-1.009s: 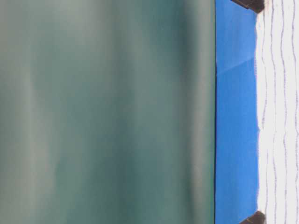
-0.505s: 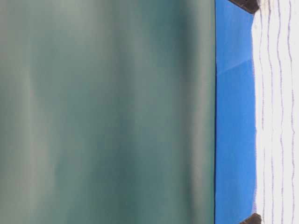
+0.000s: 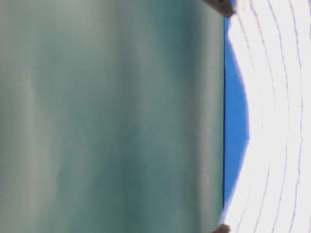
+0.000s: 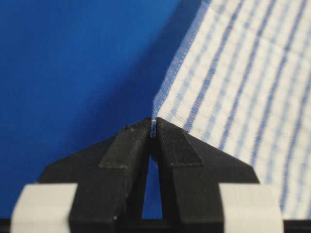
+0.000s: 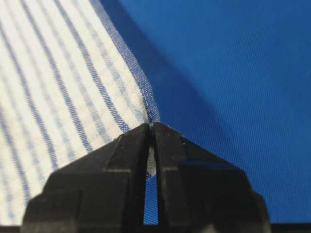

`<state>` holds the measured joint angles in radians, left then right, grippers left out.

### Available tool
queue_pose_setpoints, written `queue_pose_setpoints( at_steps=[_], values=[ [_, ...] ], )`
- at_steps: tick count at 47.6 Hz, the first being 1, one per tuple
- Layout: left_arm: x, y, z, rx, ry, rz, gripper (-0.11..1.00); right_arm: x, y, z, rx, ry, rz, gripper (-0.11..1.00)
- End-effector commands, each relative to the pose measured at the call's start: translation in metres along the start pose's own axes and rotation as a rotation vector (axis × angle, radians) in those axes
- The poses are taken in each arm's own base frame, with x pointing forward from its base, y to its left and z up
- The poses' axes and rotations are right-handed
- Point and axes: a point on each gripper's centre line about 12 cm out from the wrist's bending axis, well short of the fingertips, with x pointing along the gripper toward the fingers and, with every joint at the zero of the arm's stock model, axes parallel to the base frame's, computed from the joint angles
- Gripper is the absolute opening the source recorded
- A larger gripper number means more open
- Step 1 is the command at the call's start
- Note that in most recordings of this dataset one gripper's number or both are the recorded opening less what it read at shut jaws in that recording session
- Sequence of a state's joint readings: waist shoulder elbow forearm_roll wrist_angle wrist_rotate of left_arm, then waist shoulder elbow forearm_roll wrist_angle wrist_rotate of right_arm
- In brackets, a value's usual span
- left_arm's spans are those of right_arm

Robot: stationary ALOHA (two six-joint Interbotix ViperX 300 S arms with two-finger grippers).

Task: Fold the blue towel.
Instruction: 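Grasp the top left and right towel corners with both grippers, then fold the top edge down toward the bottom edge with both grippers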

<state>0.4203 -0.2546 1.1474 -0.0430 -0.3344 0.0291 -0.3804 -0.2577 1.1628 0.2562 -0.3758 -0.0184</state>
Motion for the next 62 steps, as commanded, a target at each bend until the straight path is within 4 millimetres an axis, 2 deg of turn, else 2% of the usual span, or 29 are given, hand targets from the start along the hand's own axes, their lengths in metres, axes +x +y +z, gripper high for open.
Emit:
queue_pose_setpoints(
  at_steps=[1,9,19,42,62],
  values=[
    [-0.008,-0.001,0.010,0.009,-0.040,-0.002,0.02,-0.006,0.002,0.009,0.004,-0.028,0.010,-0.03],
    [-0.009,-0.002,0.006,0.002,-0.028,-0.007,0.02,-0.006,0.002,0.008,0.005,-0.018,0.012,-0.03],
    [-0.011,-0.020,0.006,0.034,-0.030,-0.065,0.02,-0.008,0.008,0.004,0.004,-0.001,0.031,-0.03],
    [-0.032,-0.063,-0.005,0.051,-0.042,-0.225,0.02,-0.037,0.051,-0.009,0.051,0.003,0.185,-0.03],
    [-0.050,-0.116,-0.014,0.055,-0.017,-0.422,0.02,-0.052,0.087,-0.028,0.087,0.069,0.302,-0.03]
  ],
)
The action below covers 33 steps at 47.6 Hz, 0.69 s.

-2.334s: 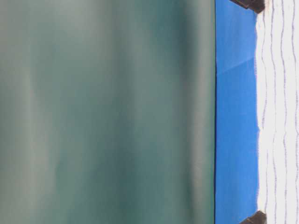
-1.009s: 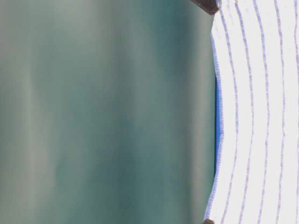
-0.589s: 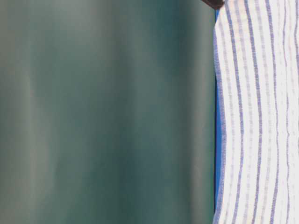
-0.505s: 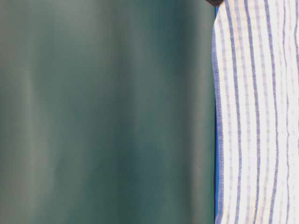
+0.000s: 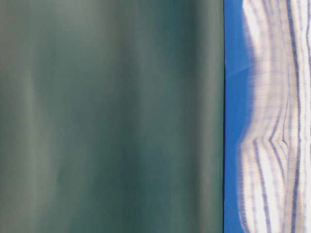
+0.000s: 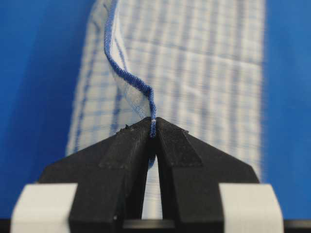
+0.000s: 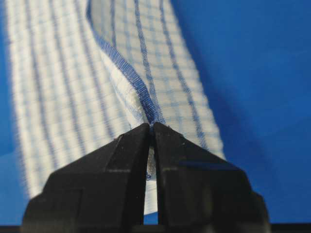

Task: Fold the blue towel.
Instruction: 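Fold the top edge down toward the bottom edge with both grippers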

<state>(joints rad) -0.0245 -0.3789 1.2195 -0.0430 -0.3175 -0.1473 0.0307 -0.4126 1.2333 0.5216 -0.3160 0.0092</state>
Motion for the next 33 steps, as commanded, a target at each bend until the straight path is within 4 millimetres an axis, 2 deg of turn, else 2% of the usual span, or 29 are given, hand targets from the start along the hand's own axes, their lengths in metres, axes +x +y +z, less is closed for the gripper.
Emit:
queue_pose_setpoints(
  at_steps=[1,15,33],
  values=[
    [0.000,-0.014,0.005,0.003,-0.016,-0.048,0.02,-0.001,0.009,0.002,0.009,-0.011,0.029,-0.03],
    [0.001,-0.045,-0.003,-0.013,0.019,-0.153,0.02,-0.003,0.036,-0.013,0.018,0.018,0.102,-0.03],
    [0.010,-0.053,-0.010,0.001,0.065,-0.168,0.02,0.016,0.047,-0.029,-0.003,0.119,0.085,-0.03]
  ],
)
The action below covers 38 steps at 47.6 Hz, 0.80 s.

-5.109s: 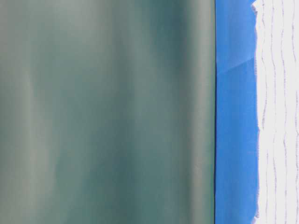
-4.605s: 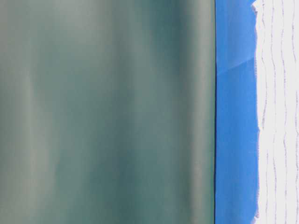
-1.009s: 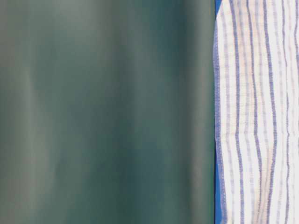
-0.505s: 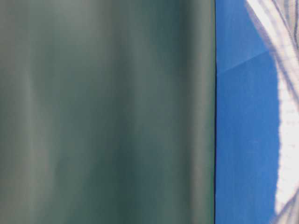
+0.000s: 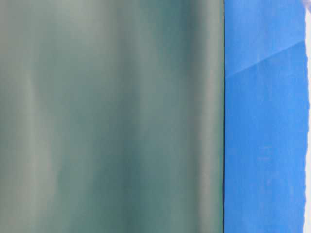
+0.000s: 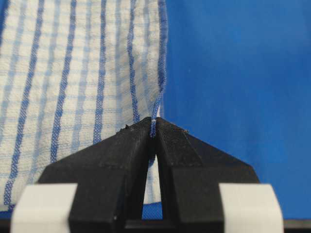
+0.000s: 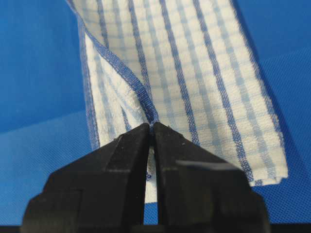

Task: Fold the blue towel.
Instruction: 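Fold the top edge down toward the bottom edge with both grippers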

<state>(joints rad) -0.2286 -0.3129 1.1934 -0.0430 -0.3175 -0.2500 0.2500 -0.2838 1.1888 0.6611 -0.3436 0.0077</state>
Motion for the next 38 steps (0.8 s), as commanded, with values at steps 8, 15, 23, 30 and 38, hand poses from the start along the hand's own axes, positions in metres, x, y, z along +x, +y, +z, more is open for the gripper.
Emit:
queue_pose_setpoints(
  at_steps=[8,15,23,30,38],
  values=[
    [0.008,-0.003,0.005,-0.004,0.004,-0.002,0.03,0.006,0.007,0.001,0.000,0.029,0.007,-0.02],
    [0.008,-0.003,0.005,-0.025,0.020,0.002,0.14,0.005,0.007,0.001,0.001,0.038,0.010,0.11],
    [0.001,-0.005,0.012,-0.070,0.024,0.001,0.62,0.000,0.011,0.006,-0.009,0.021,0.032,0.55],
    [-0.012,-0.006,0.021,-0.060,0.013,0.000,0.87,-0.011,0.012,0.017,-0.025,-0.027,0.055,0.91],
    [-0.027,0.008,0.031,-0.049,-0.038,0.041,0.82,-0.018,-0.006,0.030,-0.028,-0.084,0.010,0.82]
  ],
)
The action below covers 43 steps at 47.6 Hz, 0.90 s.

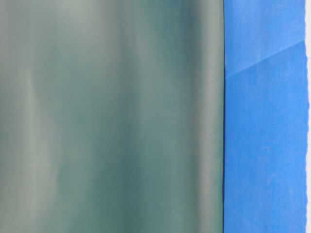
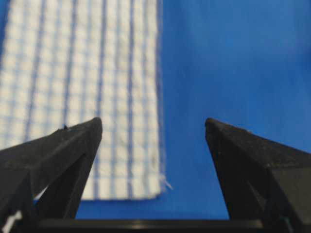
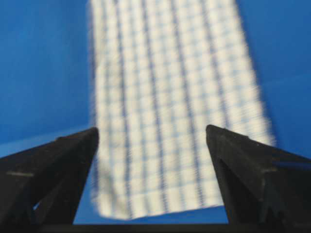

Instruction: Fold the blue towel.

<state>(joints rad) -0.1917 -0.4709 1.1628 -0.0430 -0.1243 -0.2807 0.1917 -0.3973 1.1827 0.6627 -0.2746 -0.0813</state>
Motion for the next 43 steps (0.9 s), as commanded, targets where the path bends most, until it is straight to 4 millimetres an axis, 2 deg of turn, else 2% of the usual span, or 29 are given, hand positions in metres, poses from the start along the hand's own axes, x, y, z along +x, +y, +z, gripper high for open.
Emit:
queue_pose_setpoints(
  at_steps=[1,10,17,31,43],
  values=[
    [-0.004,0.009,0.009,0.001,-0.038,0.027,0.82,-0.002,-0.008,0.010,0.001,-0.037,-0.025,0.83],
    [0.001,0.040,0.011,0.028,-0.027,0.137,0.82,0.004,-0.030,0.016,-0.041,-0.042,-0.110,0.83],
    [0.011,0.057,0.001,0.035,0.015,0.189,0.82,0.014,-0.048,0.008,-0.046,0.002,-0.181,0.83],
    [0.039,0.072,-0.022,0.022,0.087,0.220,0.82,0.040,-0.064,-0.012,-0.054,0.099,-0.259,0.82],
    [0.045,0.079,-0.034,0.006,0.138,0.240,0.75,0.046,-0.067,-0.018,-0.055,0.118,-0.277,0.78]
  ],
)
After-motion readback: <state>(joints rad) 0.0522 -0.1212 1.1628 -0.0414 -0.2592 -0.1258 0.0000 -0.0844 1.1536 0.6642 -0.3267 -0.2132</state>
